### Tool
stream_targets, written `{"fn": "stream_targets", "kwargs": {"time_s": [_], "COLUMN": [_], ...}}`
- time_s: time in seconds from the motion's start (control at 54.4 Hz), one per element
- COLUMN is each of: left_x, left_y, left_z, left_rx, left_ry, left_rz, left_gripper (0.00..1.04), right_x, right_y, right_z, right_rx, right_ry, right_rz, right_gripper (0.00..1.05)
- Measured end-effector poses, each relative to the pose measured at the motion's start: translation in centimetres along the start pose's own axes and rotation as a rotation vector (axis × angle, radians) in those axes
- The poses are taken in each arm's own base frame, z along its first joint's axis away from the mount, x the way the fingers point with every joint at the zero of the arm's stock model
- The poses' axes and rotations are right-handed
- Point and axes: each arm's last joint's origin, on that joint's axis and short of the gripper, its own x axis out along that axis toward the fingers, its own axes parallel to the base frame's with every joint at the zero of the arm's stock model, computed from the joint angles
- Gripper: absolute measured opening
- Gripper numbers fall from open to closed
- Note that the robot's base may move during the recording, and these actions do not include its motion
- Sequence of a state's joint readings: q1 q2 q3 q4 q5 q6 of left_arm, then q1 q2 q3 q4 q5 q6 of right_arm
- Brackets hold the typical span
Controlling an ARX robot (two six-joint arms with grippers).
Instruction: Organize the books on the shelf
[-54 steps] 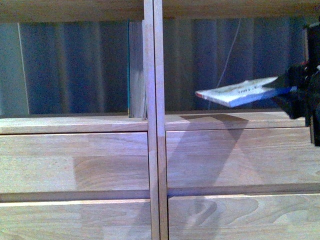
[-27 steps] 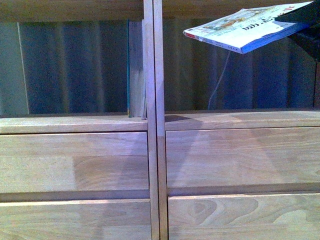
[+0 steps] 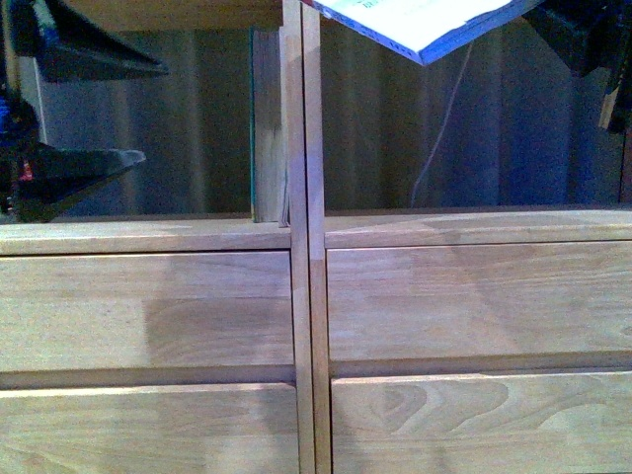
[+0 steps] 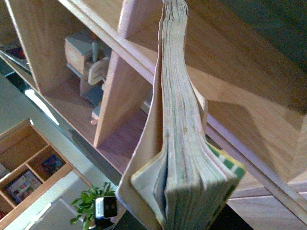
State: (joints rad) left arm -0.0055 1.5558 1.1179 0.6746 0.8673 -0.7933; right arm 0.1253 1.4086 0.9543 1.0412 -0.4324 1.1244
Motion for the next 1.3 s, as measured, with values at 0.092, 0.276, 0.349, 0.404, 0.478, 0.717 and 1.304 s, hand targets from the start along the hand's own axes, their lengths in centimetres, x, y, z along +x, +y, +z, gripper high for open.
{"fn": "stream_targets", "kwargs": {"time_s": [0.092,0.276,0.349,0.404,0.478,0.717,1.304], "left_x": [1.4,2.6,3.0,3.2,3.6,4.1,4.0], "left_y": [-1.7,-3.8,-4.5,-4.8,-5.1,-5.6,-7.1], "left_z": [-0.3,-0.9,-1.2,-1.3,-1.3,-0.5,-2.2], "left_rx": [0.004,0.007,0.008,0.007,0.019,0.042,0.104], "left_ry": [-0.016,0.0,0.011,0.019,0.022,-0.017,-0.072], "left_rz": [-0.105,-0.21,-0.227,-0.233,-0.234,-0.23,-0.358], "left_gripper": [0.97,0.97,0.97,0.97,0.97,0.97,0.23], "right_x": [0.6,1.8,2.2,2.3,2.5,2.4,2.2], "right_y": [-0.2,-0.8,-0.7,-0.3,0.4,2.1,1.4], "right_z": [-1.3,-2.8,-3.4,-3.7,-4.2,-5.8,-5.8], "right_rx": [0.015,0.038,0.054,0.064,0.069,0.088,0.132], "right_ry": [0.054,0.099,0.106,0.11,0.125,0.196,0.197], "right_rz": [0.016,0.027,0.043,0.072,0.117,0.192,0.17], "right_gripper": [0.07,0.07,0.07,0.07,0.07,0.07,0.09]}}
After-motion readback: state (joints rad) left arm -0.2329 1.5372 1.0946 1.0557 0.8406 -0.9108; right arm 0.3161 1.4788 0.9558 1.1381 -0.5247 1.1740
